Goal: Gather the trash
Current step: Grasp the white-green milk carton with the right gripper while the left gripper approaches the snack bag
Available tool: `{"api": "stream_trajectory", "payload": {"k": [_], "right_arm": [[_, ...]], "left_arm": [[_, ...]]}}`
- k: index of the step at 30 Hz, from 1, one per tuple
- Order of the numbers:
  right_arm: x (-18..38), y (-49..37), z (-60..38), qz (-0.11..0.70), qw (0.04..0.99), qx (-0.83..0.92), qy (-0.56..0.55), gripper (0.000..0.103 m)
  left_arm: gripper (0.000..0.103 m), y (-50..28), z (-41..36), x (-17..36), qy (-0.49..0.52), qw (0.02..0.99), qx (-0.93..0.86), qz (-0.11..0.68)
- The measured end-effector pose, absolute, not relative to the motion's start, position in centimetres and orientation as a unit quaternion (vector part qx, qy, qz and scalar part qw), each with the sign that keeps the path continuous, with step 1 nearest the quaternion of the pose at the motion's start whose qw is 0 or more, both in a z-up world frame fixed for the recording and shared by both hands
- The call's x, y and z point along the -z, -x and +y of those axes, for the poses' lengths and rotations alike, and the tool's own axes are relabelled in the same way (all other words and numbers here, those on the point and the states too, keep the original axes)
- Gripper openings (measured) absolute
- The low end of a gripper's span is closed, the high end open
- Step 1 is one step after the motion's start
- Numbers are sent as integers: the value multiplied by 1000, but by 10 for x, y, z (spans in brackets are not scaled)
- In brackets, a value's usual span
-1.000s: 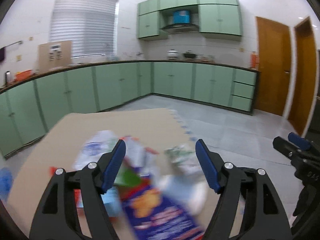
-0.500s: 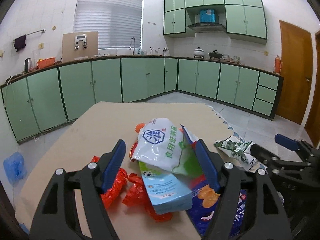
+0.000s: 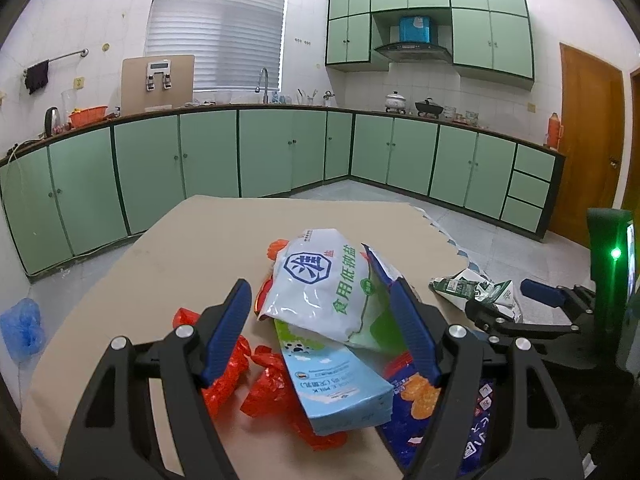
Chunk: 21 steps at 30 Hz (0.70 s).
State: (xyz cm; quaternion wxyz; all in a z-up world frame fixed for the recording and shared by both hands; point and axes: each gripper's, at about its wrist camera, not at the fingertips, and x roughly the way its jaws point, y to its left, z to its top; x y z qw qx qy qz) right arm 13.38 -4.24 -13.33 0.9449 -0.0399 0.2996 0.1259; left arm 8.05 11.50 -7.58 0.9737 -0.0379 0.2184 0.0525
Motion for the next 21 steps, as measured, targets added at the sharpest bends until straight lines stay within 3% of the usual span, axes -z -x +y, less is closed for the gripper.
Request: {"api": "stream_trajectory", "payload": {"k": [3,7,11,17,21], "right_arm": [[136,-138,-45,311,941,-124,41,72],[138,-143,-52,324,936,-138,27,47],[136,-140,-58,319,936,-143,25,41],[129,-137,-70,304,942,-145,9,40],[126,-138,-85,297,944,-147,-3,40]], "left_arm": [[70,-85,112,77,38,973,-47,222],[70,-89,106,78,37,973,-36,224],[70,-97,97,81,39,972,-23,231],[70,-114,85,87,43,969,-13,241],[64,-127,78,91,42,967,-9,249]]}}
